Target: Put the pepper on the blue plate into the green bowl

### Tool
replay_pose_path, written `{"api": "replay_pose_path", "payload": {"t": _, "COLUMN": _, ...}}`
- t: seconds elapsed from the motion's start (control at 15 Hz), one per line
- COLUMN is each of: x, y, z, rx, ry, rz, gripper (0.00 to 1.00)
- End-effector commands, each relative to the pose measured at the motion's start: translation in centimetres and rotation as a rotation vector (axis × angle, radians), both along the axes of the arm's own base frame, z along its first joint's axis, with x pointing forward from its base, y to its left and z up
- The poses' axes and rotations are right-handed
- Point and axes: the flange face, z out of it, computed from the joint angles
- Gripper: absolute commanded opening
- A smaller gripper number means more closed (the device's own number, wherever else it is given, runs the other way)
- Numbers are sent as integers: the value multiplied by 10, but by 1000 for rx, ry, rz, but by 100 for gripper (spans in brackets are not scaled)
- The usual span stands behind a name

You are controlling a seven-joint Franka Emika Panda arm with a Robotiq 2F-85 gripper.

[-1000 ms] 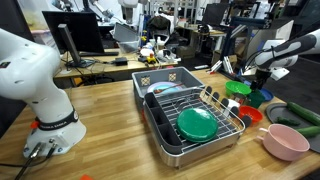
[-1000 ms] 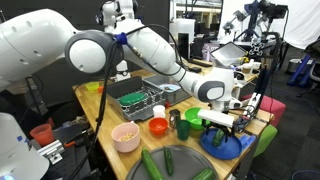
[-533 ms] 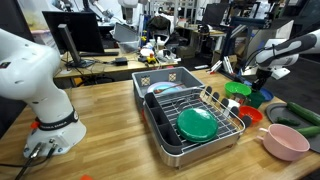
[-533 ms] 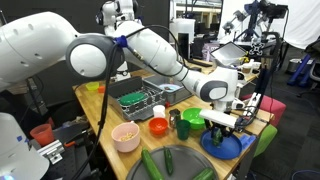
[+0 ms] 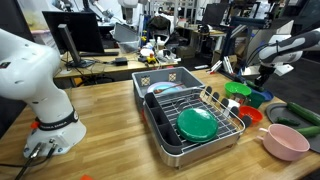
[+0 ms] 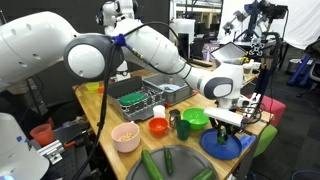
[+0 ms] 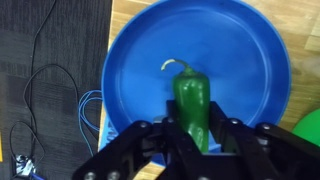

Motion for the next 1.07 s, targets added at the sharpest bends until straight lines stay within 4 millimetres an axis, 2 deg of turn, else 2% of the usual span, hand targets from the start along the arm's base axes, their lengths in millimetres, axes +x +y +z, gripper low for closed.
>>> {"api": "replay_pose_path", "payload": {"t": 0.0, "x": -5, "y": -6, "z": 18, "rx": 11, "ry": 2, "rz": 16, "gripper": 9}}
{"api": "replay_pose_path", "payload": {"t": 0.2, "x": -8, "y": -10, "z": 40, "rx": -108, "ry": 15, "rz": 22, "gripper": 9}}
{"api": "replay_pose_path", "payload": {"t": 0.33, "x": -13, "y": -8, "z": 64, "rx": -188, "ry": 30, "rz": 52, "gripper": 9}}
{"api": "replay_pose_path", "payload": {"t": 0.47, "x": -17, "y": 1, "z": 89, "rx": -264, "ry": 40, "rz": 102, "gripper": 9}}
{"api": "replay_pose_path", "payload": {"t": 0.6, "x": -18, "y": 27, "z": 112, "rx": -310, "ry": 44, "rz": 182, "gripper": 9}}
{"api": "replay_pose_path", "payload": {"t": 0.73, "x": -22, "y": 61, "z": 128, "rx": -335, "ry": 64, "rz": 269, "gripper": 9}}
{"api": "replay_pose_path", "payload": {"t": 1.0, "x": -49, "y": 132, "z": 135, "rx": -356, "ry": 134, "rz": 439, "gripper": 9}}
